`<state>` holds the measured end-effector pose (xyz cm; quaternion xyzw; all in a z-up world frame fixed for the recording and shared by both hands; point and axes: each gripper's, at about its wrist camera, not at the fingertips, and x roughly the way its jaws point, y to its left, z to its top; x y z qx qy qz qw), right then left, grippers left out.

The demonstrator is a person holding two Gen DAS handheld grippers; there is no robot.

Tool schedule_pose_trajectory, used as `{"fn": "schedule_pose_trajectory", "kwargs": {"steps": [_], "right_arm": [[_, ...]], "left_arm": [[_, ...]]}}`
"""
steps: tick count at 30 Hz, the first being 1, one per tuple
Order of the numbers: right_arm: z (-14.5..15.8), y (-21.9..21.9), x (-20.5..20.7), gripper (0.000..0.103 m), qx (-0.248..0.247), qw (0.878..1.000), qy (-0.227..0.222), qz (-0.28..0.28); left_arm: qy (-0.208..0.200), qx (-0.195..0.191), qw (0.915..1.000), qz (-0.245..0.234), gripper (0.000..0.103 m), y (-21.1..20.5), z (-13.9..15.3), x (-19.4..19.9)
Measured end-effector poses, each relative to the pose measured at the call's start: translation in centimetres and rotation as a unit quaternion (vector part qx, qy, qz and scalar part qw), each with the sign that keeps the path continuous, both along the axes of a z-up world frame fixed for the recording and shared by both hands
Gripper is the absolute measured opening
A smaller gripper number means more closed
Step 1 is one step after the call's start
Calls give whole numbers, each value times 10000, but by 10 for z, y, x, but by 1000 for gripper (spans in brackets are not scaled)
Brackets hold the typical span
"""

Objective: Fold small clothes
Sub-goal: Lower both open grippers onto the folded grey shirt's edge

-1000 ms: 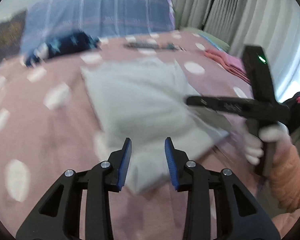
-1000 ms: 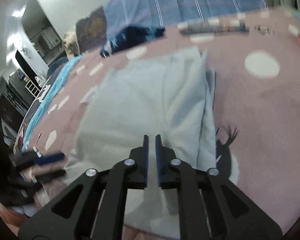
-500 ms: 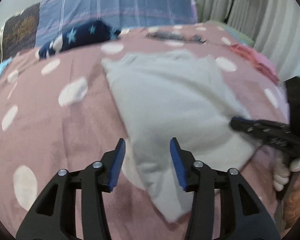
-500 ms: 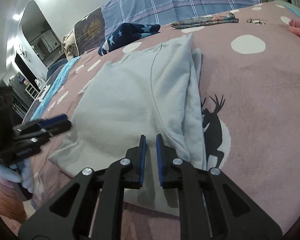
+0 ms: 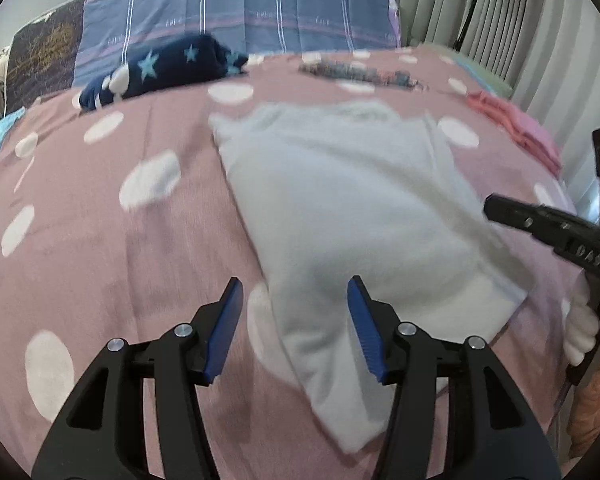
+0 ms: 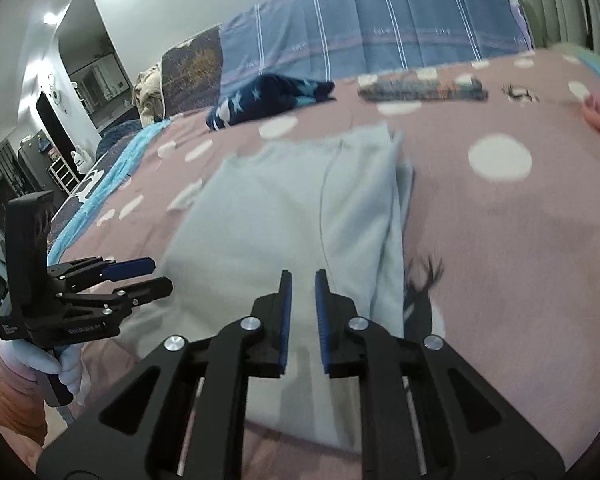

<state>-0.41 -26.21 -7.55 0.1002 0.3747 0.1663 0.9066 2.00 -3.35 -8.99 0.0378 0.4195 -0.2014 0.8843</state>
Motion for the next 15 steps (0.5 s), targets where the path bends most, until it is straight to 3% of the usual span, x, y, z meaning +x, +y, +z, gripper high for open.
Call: {"fn": "schedule_pose_trajectory", "kwargs": {"steps": [3, 4, 5, 6, 8, 15], "right_arm": [[-5, -3, 12, 16, 11, 10000, 79, -52], [-10, -4, 16, 19, 36, 9998, 161, -55], [-21, -4, 22, 19, 18, 9993, 377, -78], [-30, -4, 25, 19, -32, 9988, 475, -128], [-34, -5, 22, 19, -17, 9993, 356, -97], [-34, -3, 22, 19, -114, 9993, 346, -57]], "left_arm": [[-17, 156, 9999, 54, 56, -2, -3, 12], [69, 210, 9997, 51, 60, -1, -11, 17], [170, 228, 9995, 106, 71, 2, -22, 22], [190, 55, 9997, 168, 74, 6, -29, 24], [175, -169, 9995, 188, 74, 12, -31, 23], [141, -144, 9996, 191, 74, 11, -31, 21]]}}
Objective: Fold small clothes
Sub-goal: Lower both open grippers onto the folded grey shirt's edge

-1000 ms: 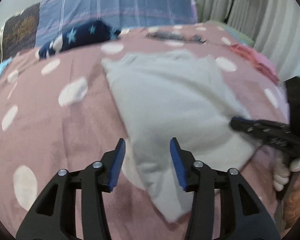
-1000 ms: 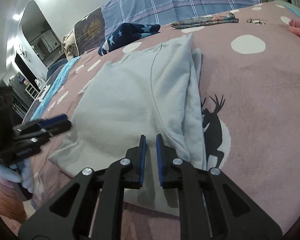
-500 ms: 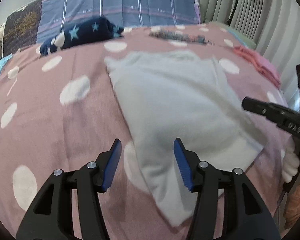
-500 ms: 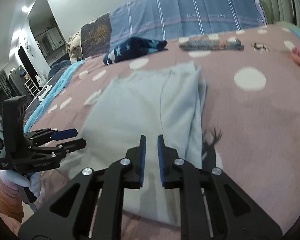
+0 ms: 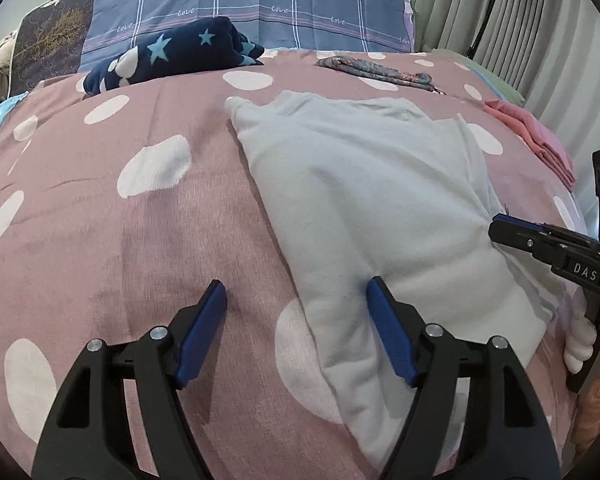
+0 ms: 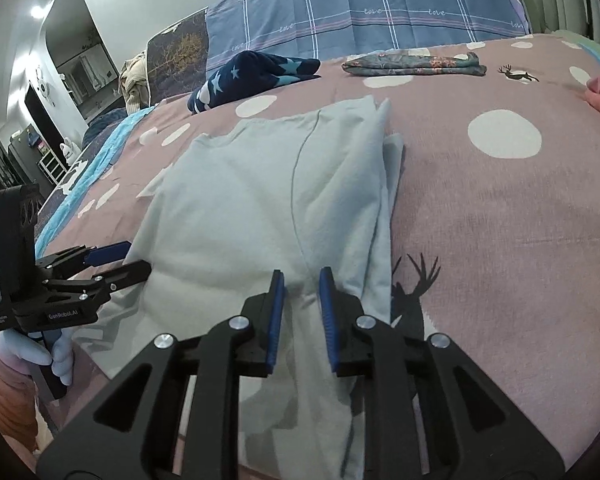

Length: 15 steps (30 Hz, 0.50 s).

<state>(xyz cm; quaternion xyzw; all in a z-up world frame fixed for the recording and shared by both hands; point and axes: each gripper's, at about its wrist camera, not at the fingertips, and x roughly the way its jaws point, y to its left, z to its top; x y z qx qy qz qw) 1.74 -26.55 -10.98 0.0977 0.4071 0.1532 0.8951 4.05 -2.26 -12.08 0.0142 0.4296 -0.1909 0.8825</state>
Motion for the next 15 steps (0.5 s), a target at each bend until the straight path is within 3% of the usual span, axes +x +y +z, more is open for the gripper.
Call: {"fn": "schedule_pose_trajectory", "kwargs": {"steps": [6, 8, 10, 15], "right_arm": [[6, 5, 2, 27, -109, 9997, 59, 187], [16, 8, 0, 28, -334, 9992, -14, 236], [28, 5, -3, 30, -406, 9989, -193, 150], [38, -19, -7, 36, -322, 9989, -295, -164]], "left_arm": [[240, -301, 9992, -90, 74, -2, 12, 9], [36, -226, 9997, -128, 74, -7, 22, 11], [-95, -187, 9997, -83, 74, -10, 29, 14], [112, -217, 9997, 12, 74, -3, 18, 20]]}}
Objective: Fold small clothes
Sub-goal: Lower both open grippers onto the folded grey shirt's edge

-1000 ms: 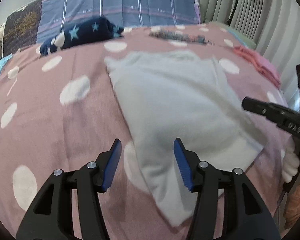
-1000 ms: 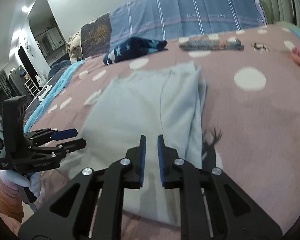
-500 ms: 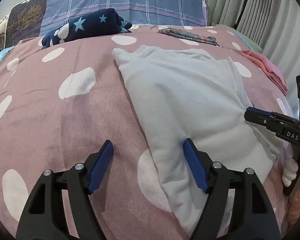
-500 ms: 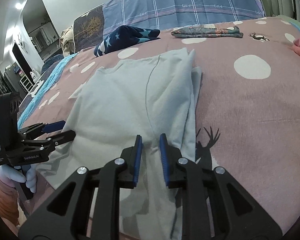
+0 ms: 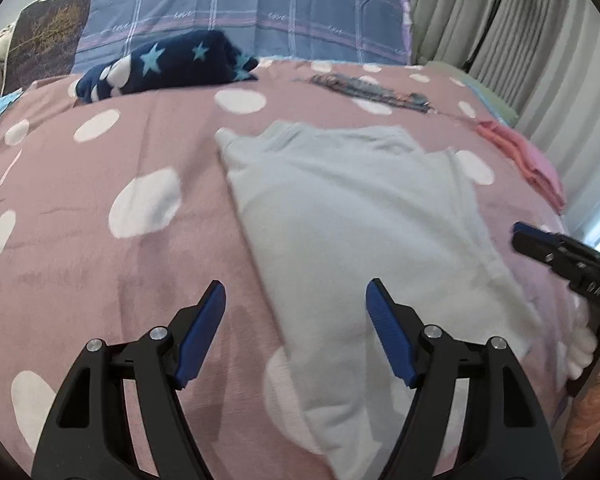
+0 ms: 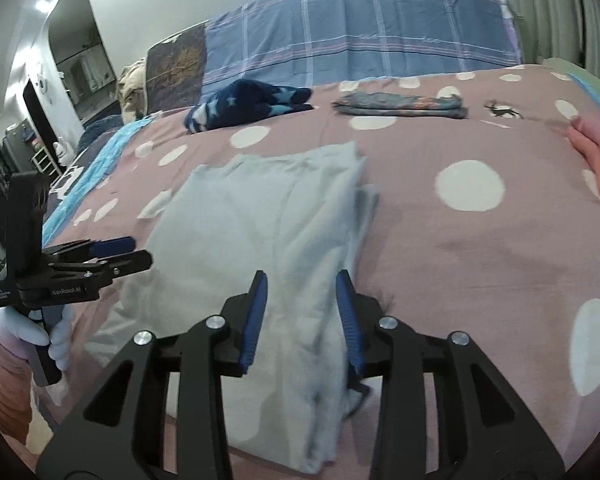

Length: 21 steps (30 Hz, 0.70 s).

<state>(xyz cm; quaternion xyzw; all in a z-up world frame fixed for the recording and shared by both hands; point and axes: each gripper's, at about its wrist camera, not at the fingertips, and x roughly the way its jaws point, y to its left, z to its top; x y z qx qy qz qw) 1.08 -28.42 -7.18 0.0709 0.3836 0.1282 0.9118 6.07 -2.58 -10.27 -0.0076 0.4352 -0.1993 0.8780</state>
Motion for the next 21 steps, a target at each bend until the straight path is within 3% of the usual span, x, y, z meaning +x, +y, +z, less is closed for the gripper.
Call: {"fn": "schedule_pose_trajectory", "kwargs": {"steps": [6, 13, 15, 17, 21], "right_arm": [[-27, -24, 5, 37, 314, 9976, 514, -340], [-26, -25, 3, 39, 352, 9978, 486, -287], [-23, -25, 3, 41, 387, 9979, 436, -273], [-20, -25, 5, 53, 430, 9979, 410, -257], [-18, -24, 12, 54, 458, 9978, 376, -294]], "left_arm": [[237, -341, 9991, 56, 74, 8, -11, 4], [252, -373, 9990, -13, 77, 8, -14, 9], [265, -375, 9989, -21, 78, 8, -14, 11], [256, -333, 9991, -42, 79, 7, -14, 12], [252, -381, 9989, -61, 80, 6, -14, 15]]}}
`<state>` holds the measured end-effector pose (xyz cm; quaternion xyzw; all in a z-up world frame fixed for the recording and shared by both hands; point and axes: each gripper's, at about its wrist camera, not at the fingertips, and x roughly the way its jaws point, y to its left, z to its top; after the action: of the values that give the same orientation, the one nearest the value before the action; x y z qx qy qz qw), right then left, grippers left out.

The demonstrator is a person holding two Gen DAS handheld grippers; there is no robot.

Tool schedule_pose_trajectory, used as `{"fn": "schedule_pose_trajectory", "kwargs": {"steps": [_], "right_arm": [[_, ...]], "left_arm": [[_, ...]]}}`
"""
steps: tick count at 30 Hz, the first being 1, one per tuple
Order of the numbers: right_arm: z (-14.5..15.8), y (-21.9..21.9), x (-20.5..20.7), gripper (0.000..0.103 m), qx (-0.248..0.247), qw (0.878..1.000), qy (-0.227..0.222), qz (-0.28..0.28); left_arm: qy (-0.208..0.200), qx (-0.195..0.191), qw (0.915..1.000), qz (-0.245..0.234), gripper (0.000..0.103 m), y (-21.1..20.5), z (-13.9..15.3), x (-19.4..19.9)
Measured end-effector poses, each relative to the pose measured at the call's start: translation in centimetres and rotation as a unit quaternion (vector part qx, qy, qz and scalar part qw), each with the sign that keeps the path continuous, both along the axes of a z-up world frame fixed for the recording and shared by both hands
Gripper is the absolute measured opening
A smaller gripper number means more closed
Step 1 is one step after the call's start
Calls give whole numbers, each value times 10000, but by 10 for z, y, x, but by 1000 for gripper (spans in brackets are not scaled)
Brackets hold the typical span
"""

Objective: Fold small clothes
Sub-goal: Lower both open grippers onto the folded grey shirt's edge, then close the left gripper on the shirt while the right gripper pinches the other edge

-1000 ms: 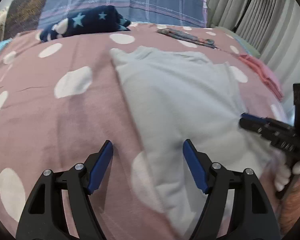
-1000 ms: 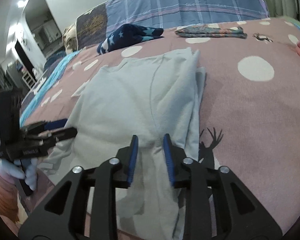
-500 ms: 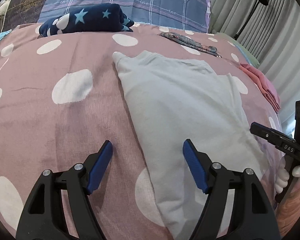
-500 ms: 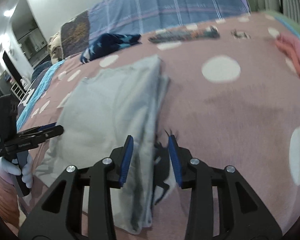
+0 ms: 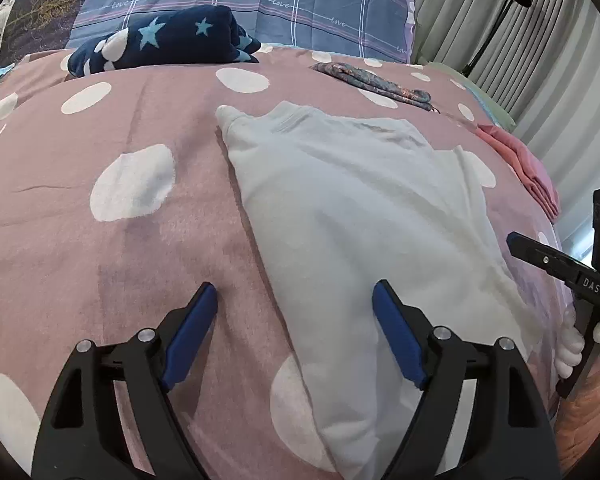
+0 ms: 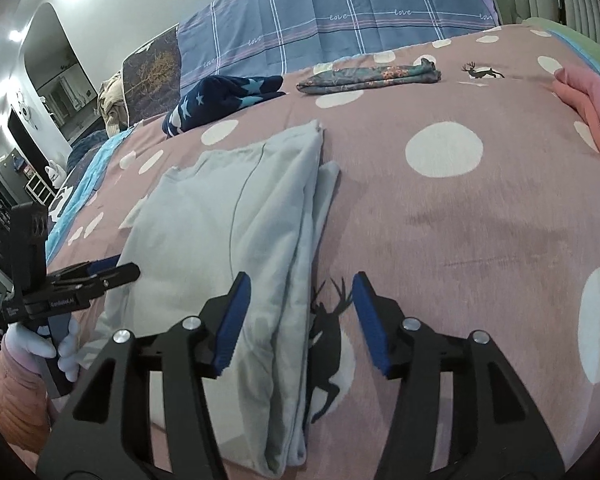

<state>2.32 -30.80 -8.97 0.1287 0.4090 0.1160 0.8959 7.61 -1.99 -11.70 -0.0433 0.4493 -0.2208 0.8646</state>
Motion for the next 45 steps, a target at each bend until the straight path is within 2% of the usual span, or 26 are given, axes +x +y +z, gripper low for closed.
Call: {"fn": "schedule_pose_trajectory", "kwargs": {"steps": [7, 10, 11, 12, 15, 20, 31, 36, 41, 45], "right_arm": [[-9, 7, 28, 54, 66, 9995, 255, 193], [-13, 7, 35, 54, 124, 9990, 356, 223], [-14, 6, 36, 55, 168, 9989, 373, 249], [-15, 5, 37, 55, 215, 9987, 388, 269], [-17, 1, 43, 55, 408, 9976, 471, 306], [-18, 2, 57, 58, 447, 9961, 577, 503], [-24, 7, 86, 63, 678, 9927, 642, 767], [-26, 7, 101, 63, 835, 9910, 688, 786], [-25, 15, 114, 63, 687, 9921, 675, 809], [-24, 20, 120, 60, 547, 9931, 656, 809]], "left_arm": [[26, 57, 9999, -99, 80, -7, 5, 13], [11, -19, 9997, -223, 63, -10, 8, 16], [12, -81, 9996, -279, 53, -11, 9, 16], [64, -122, 9994, -328, 53, -13, 10, 18], [139, -97, 9991, -390, 53, -16, 9, 24], [309, -296, 9984, -358, 55, -15, 2, 36], [353, -480, 9970, -488, 62, -24, -4, 65], [258, -337, 9972, -623, 62, -33, -3, 77], [181, -220, 9972, -685, 60, -39, -3, 84], [165, -181, 9975, -664, 52, -41, -3, 91]]}}
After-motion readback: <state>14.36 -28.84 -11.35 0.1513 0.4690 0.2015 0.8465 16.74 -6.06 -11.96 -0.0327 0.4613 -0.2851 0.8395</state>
